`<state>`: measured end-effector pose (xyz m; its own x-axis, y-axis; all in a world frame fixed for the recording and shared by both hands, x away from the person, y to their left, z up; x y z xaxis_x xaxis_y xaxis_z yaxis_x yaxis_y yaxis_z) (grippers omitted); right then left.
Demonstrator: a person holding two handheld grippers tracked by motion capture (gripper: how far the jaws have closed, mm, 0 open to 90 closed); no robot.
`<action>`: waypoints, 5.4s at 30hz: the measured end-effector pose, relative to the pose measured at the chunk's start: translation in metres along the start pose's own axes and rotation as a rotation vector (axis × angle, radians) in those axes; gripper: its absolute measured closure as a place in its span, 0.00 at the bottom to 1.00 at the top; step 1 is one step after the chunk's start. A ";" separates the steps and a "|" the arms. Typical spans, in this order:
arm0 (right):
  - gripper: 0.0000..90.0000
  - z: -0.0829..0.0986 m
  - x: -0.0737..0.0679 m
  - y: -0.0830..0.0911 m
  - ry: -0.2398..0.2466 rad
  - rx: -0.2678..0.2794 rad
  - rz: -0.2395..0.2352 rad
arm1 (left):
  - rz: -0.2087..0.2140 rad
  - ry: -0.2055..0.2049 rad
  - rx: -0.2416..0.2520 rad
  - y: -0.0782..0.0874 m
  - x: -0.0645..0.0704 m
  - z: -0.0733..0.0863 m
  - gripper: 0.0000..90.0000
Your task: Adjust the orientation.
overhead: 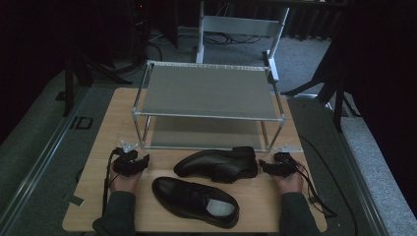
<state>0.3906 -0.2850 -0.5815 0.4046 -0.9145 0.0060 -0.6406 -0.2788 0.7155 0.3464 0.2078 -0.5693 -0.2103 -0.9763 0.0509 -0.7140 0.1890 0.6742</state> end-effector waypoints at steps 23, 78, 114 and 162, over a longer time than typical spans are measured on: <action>0.62 -0.002 -0.074 0.092 0.161 0.167 -0.192 | 0.185 -0.181 0.069 0.067 0.050 0.021 0.64; 0.96 -0.003 -0.154 0.101 0.450 -0.008 -0.479 | 0.245 -0.251 0.087 0.066 0.077 0.024 0.65; 0.35 -0.011 -0.056 0.065 0.210 0.135 -0.101 | 0.286 -0.332 0.109 0.038 0.110 0.002 0.49; 0.78 -0.023 -0.097 0.073 0.332 0.089 0.023 | 0.362 -0.299 0.120 0.005 0.102 -0.023 0.40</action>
<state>0.3198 -0.2099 -0.5141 0.5706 -0.7792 0.2592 -0.7007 -0.2973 0.6486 0.3364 0.1068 -0.5441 -0.6300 -0.7755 0.0407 -0.6275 0.5392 0.5617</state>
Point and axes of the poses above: each handheld gripper's, and its own axes: y roughly backward along the jaws, z roughly out of its underside, x roughly to its right, the point moved 4 cm from there along -y, roughly forward along the jaws
